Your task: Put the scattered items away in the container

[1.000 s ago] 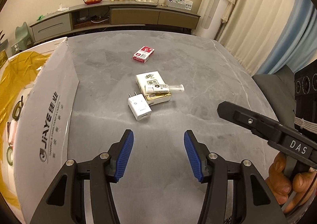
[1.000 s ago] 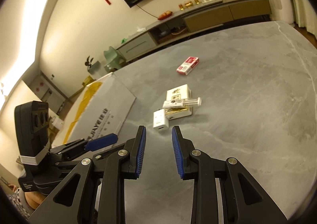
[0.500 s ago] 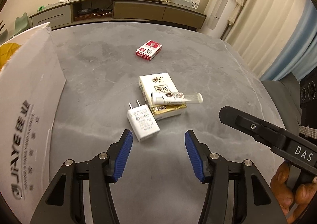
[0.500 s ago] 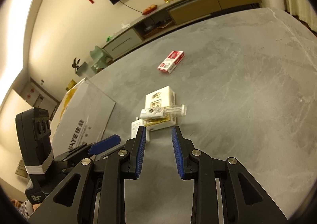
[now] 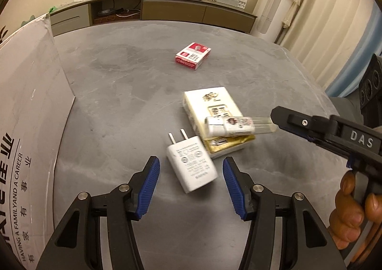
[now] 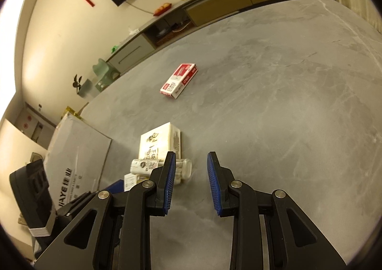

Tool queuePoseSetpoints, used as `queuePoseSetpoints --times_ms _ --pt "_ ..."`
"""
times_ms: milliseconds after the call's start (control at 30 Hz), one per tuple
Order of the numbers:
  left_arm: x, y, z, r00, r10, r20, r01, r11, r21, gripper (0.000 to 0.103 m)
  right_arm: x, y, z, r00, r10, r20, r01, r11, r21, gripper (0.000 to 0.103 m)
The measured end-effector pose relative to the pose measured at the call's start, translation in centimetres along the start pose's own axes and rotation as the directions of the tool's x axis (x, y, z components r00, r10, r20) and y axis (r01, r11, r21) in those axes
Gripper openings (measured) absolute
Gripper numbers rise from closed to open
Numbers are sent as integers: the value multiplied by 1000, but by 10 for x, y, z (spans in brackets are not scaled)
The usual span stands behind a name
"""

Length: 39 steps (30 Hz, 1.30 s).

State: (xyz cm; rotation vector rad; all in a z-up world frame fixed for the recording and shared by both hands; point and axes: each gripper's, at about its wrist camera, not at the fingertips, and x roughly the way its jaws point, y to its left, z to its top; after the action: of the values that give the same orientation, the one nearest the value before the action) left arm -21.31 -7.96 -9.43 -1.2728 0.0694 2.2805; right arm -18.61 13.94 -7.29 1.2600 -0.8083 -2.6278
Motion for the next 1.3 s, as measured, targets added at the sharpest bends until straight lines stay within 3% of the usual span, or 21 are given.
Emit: queuePoseSetpoints --times_ms 100,200,400,633,733,800,967,1067,1133,1300 --pt "0 5 -1 1000 19 8 -19 1000 1 57 6 3 -3 998 40 -55 -40 999 1 26" --pt "-3 12 -2 997 71 24 -70 997 -14 57 -1 14 -4 985 141 -99 -141 990 4 26" --pt "0 21 1 999 35 30 -34 999 -21 57 -3 40 -7 998 35 -55 -45 982 -186 29" --pt "4 17 4 998 33 47 -33 999 -10 57 16 74 -12 999 -33 -14 24 904 -426 30" --pt "0 20 -1 997 50 51 -50 999 3 57 28 81 -11 999 -28 -34 8 870 -492 30" --pt "-2 21 -4 997 56 52 -57 998 17 57 39 87 -11 996 -78 -43 41 834 -550 30" --pt "-1 19 -4 997 57 49 -59 997 41 57 46 88 -18 994 -96 -61 42 808 -588 29" --pt "1 16 -3 996 67 55 -71 996 61 57 48 86 -17 993 -96 -64 41 811 -583 27" --pt "1 17 -4 996 66 57 -70 996 63 57 48 84 -16 993 -103 -60 49 817 -575 21" --pt "-1 17 -5 996 74 59 -79 993 88 33 44 77 -11 994 -82 -71 33 854 -520 20"
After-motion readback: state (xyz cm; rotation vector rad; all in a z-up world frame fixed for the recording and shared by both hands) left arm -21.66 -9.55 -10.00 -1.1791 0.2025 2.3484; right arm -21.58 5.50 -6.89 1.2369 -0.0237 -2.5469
